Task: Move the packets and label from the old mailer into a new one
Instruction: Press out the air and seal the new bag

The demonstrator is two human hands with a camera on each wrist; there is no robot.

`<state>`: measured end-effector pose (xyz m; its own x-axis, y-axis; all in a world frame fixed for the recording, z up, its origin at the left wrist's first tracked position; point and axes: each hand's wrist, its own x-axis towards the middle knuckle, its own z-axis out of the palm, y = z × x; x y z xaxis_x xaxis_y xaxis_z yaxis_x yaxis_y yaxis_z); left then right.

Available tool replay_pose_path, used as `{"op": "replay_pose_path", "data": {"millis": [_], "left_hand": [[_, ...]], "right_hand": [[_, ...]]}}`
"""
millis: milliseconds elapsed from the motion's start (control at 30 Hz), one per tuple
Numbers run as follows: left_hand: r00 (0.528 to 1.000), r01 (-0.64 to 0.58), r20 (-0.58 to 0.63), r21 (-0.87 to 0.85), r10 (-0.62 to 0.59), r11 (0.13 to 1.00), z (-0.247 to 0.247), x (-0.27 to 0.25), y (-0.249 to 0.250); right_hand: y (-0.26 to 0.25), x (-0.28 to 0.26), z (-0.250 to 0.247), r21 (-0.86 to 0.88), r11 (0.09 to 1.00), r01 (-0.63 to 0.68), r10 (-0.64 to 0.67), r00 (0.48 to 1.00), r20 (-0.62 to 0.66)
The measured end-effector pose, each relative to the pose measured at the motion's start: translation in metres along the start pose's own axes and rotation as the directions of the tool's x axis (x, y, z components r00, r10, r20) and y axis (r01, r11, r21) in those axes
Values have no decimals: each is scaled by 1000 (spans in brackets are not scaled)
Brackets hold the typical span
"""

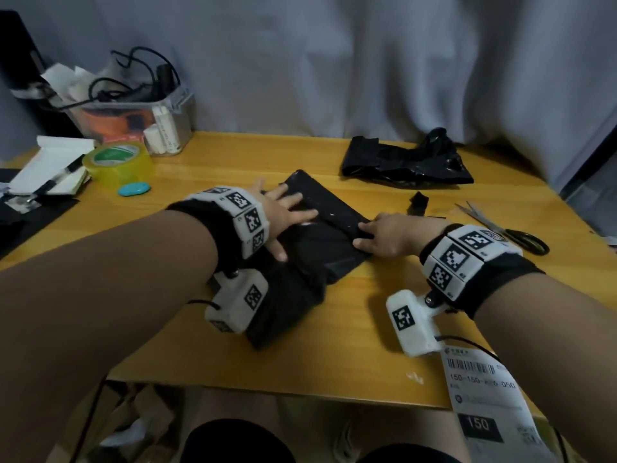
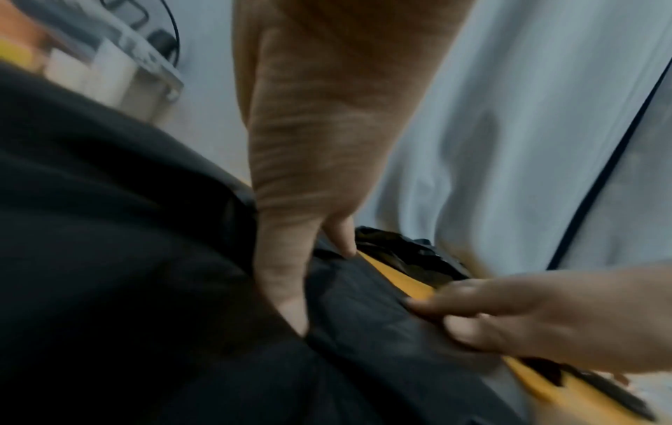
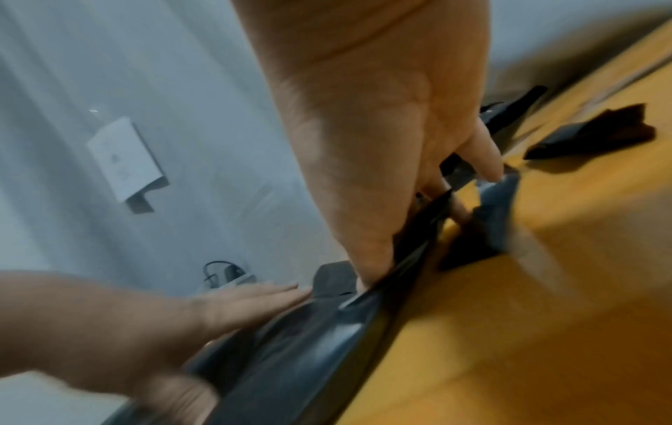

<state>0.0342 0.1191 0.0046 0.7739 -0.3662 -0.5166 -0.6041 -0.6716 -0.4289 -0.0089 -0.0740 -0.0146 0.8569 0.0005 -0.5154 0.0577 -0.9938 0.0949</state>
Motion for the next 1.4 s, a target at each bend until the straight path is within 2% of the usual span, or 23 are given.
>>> {"op": "replay_pose_path", "data": {"millis": [100,167,200,233,300,367,400,467,567,667,700,767,800,867,933,967,1033,1067,1133,1167,1233,1333,1400], "left_hand": [[969,205,-164,104,-186,973,7,-7,-14],[926,211,-312,-41,-213,977,11,-11,-6],[916,189,-323,-178,-239,966,11,-13,3],[922,174,-279,-321,-268,931,11,-13,14],[948,216,-81,-548,-308,808,8,-10,38],[945,307,103,-608,-311,732,7,-4,57],[942,324,138,-605,-305,727,10,-1,62],[952,298,130,-593,-277,748,17,4,64],[976,211,70,-556,-208,804,28,11,50],[999,29,-22,-473,-45,881,33,15,26],[999,-30,-47,-407,12,913,32,17,16],[992,-107,-83,-178,94,978,26,22,-4],[990,-118,-87,-45,114,992,20,24,-13],[991,-98,-81,148,111,984,9,26,-29],[998,-8,-55,239,21,971,2,27,-37],[998,49,-57,245,-36,968,2,26,-38],[986,121,-133,122,-104,985,2,21,-34],[972,103,-212,2,-100,995,4,20,-28],[931,-28,-359,-234,-60,972,6,19,-10],[922,-89,-383,-332,-48,939,8,19,1],[949,-109,-310,-511,-64,853,19,24,21],[979,63,-100,-678,-177,733,43,35,32],[976,120,-47,-695,-212,709,50,36,30]], "right_hand": [[-5,-15,-1,-58,996,68,-73,994,-80],[-8,-20,0,9,993,121,-119,984,-131],[-10,-21,1,82,983,161,-148,977,-152],[-11,-21,3,162,964,213,-185,968,-172],[-11,-19,7,277,911,306,-254,945,-208],[-11,-19,11,310,885,348,-285,930,-231],[-10,-20,12,311,881,357,-293,927,-236],[-9,-18,13,301,877,375,-316,921,-226],[-9,-17,12,331,850,410,-364,911,-195],[-10,-12,12,457,765,453,-374,891,-257],[-11,-8,12,449,763,464,-353,882,-312],[-12,1,13,327,833,446,-309,865,-395],[-13,5,13,267,868,418,-304,874,-378],[-18,9,12,245,904,351,-299,927,-224],[-24,10,5,219,934,280,-272,960,-69],[-27,10,-2,184,948,260,-258,965,-35],[-32,14,-14,131,962,240,-233,970,-63],[-34,16,-18,126,963,239,-225,968,-113],[-39,24,-17,169,957,237,-206,961,-184],[-43,28,-11,194,953,232,-200,965,-169],[-51,35,2,194,963,188,-173,981,-93],[-53,41,15,194,975,104,-93,993,-67],[-47,40,16,219,975,41,-25,997,-73]]}}
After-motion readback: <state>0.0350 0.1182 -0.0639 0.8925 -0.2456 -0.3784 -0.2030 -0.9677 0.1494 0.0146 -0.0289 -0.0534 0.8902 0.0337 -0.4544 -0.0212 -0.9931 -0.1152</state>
